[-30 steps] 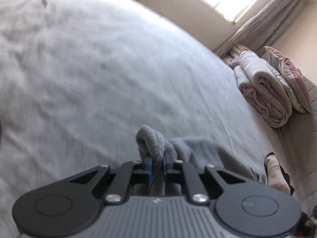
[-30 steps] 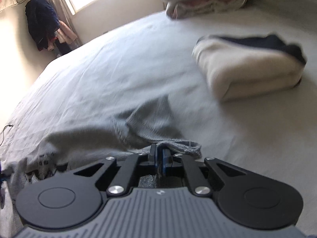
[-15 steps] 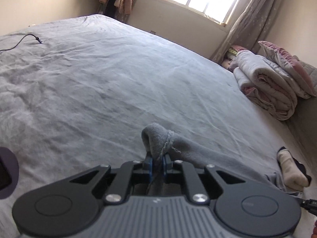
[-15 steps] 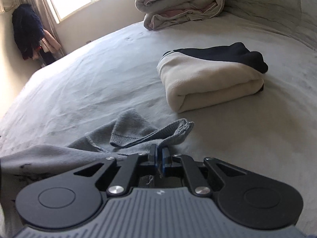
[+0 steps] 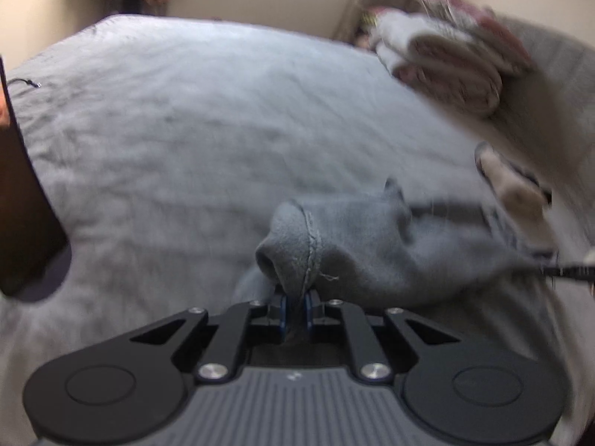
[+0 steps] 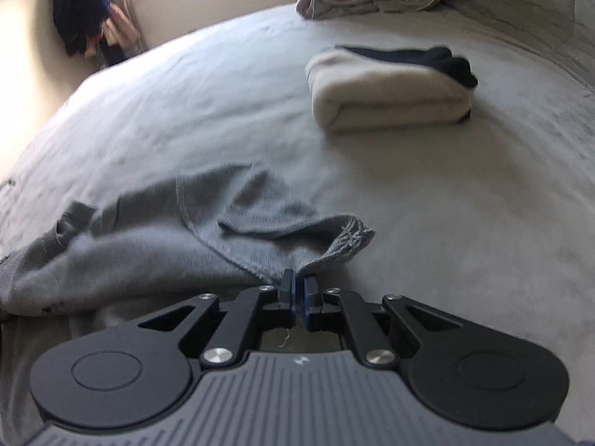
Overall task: Fold clothes
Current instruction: 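Open both grippers and release the sweater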
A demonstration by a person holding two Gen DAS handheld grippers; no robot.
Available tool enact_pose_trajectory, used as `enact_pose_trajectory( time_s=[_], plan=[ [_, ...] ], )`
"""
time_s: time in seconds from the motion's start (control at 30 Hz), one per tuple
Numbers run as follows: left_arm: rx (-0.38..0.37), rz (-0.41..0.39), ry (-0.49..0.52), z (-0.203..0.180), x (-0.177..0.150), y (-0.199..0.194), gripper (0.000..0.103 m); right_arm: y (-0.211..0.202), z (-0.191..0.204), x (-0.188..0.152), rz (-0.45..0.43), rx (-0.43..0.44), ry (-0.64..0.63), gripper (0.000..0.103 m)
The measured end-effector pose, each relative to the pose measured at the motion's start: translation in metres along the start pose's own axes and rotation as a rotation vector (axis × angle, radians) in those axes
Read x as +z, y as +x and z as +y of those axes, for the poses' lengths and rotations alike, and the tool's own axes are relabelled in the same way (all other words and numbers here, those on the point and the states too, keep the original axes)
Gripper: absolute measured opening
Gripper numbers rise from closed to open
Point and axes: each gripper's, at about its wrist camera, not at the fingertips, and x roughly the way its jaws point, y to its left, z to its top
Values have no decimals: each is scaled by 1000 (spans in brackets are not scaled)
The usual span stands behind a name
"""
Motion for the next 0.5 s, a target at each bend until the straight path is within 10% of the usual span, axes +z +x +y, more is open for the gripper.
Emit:
enact_pose_trajectory(
  time_s=[0.23,0.33,0.5],
  plan=[
    [-42,62,26,0,-16,-2,16,1,4,-2,20,22,-18,9],
    [-69,27,15,5,-4,-13,51,1,5,3,15,31,-25,19],
    [-65,-59,-8,17,26,-13,55,3,6,23,-17,39,-40,34]
  ],
)
